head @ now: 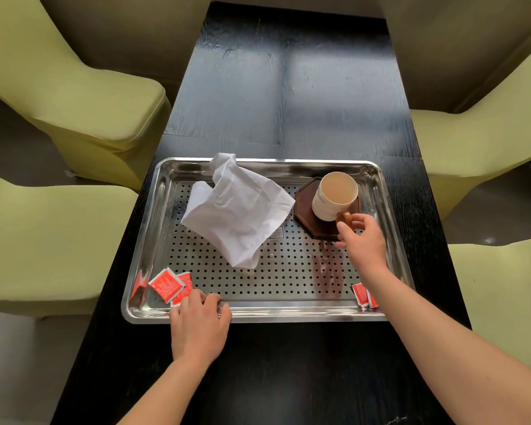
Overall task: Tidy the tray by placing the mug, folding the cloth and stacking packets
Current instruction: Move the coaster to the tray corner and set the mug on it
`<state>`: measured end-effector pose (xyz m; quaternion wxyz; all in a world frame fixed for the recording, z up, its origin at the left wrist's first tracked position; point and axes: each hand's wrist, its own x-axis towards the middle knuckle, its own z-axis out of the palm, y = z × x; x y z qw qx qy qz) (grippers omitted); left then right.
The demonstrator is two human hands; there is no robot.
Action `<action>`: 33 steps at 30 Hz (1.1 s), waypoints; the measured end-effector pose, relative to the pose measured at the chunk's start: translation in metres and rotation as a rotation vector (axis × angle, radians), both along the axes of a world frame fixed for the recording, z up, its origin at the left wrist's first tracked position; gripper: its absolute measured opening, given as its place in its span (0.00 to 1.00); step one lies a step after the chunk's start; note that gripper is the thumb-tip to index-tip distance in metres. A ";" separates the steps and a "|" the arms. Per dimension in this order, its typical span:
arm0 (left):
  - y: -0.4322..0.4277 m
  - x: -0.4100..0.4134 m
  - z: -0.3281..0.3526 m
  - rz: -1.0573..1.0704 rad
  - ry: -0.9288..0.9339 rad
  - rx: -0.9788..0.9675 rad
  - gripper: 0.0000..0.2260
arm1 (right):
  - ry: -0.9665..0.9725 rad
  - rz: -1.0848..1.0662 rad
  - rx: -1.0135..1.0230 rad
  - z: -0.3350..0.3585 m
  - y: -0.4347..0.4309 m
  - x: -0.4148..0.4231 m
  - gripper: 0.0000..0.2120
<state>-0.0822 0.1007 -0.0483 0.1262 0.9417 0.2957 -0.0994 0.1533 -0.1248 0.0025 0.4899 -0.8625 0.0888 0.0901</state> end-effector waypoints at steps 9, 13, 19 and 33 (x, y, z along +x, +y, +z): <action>0.016 0.019 0.010 0.166 -0.140 -0.255 0.15 | -0.345 0.072 -0.128 0.011 0.027 -0.032 0.06; 0.031 0.043 0.021 0.206 -0.214 -0.322 0.17 | -0.197 0.202 -0.102 0.004 0.046 -0.041 0.06; 0.058 0.091 0.044 0.228 -0.390 -0.233 0.25 | 0.318 0.226 0.059 -0.008 0.087 -0.044 0.19; 0.079 0.152 0.050 0.156 -0.203 -0.358 0.23 | 0.622 0.020 0.326 -0.022 0.140 -0.031 0.14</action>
